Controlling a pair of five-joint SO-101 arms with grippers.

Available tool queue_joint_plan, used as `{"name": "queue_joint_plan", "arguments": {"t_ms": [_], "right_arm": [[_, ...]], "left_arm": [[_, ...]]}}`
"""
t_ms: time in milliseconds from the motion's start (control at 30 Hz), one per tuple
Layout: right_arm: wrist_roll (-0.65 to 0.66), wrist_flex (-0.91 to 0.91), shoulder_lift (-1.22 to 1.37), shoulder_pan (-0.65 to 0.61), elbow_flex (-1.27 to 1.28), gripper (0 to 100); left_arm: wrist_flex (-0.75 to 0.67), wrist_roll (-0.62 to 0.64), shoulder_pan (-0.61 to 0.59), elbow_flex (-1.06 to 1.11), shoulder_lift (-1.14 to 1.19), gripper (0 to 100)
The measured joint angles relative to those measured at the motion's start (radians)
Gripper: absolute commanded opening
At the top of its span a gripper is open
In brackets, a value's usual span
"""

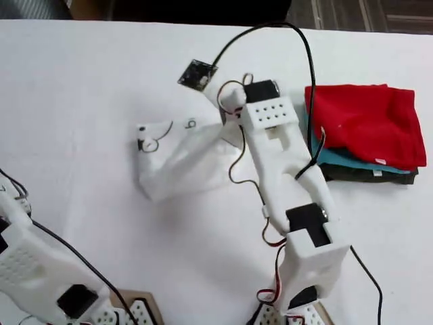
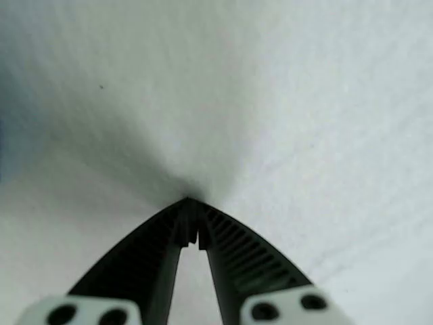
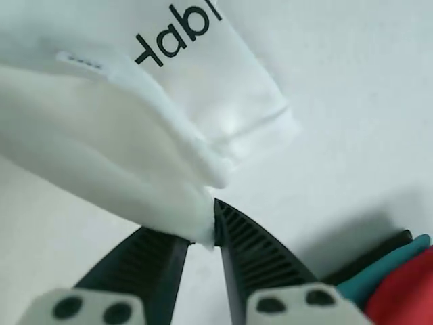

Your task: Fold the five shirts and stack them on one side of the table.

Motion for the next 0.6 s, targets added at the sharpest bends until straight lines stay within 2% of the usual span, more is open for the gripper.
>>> {"name": "queue_joint_plan", "arguments": {"t_ms": [300,500,600], "right_arm": [[0.005,0.173,0.000,0.000,-0.002,3.6],[0.005,0.258,0.000,0.000,-0.002,26.3],[0.005,0.287,0.000,0.000,-0.020,28.3]], "left_arm": [[0.000,0.000,0.000,0.000,0.000,3],[0.000,0.000,0.000,0.000,0.000,3],[0.000,0.000,0.000,0.000,0.000,3]]}}
